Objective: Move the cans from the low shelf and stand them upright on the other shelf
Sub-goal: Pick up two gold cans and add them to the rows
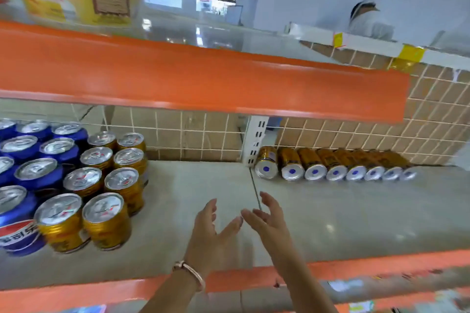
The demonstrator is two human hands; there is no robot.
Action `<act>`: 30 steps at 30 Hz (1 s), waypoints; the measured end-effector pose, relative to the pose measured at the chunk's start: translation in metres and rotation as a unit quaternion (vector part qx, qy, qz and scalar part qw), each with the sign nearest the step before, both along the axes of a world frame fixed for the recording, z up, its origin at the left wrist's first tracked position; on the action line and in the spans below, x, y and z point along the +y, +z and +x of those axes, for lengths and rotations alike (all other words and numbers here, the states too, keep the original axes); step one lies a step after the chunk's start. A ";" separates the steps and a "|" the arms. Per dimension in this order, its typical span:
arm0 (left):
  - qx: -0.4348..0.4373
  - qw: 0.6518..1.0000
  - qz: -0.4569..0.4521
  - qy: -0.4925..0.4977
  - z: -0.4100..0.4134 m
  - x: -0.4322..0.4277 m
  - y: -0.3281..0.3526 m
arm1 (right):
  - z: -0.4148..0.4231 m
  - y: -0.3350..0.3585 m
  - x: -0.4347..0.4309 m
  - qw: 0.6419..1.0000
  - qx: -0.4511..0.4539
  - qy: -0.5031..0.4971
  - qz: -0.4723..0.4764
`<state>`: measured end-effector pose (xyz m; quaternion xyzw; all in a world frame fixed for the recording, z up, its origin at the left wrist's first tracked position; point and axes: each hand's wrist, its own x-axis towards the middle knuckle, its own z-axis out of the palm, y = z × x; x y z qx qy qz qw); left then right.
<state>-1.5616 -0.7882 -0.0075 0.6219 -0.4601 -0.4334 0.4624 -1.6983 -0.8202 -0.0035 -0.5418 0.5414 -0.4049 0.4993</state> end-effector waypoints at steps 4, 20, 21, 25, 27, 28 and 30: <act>0.018 0.997 0.007 -0.068 -0.065 -0.012 0.016 | -0.067 0.013 0.006 0.998 0.007 -0.059 -0.001; 0.114 0.984 0.041 -0.134 -0.336 -0.022 0.037 | -0.332 0.045 0.047 0.988 -0.054 -0.146 0.020; 0.121 0.982 0.045 -0.135 -0.346 -0.023 0.037 | -0.342 0.045 0.045 0.988 -0.057 -0.145 0.023; 0.119 0.981 0.058 -0.139 -0.372 -0.032 0.038 | -0.369 0.042 0.029 0.986 -0.055 -0.152 0.031; 0.102 0.983 0.057 -0.141 -0.380 -0.042 0.039 | -0.375 0.039 0.016 0.987 -0.050 -0.151 0.031; 0.089 0.984 0.055 -0.141 -0.383 -0.049 0.040 | -0.377 0.037 0.009 0.988 -0.047 -0.146 0.031; 0.070 0.987 0.048 -0.133 -0.388 -0.066 0.042 | -0.383 0.031 -0.007 0.989 -0.047 -0.136 0.034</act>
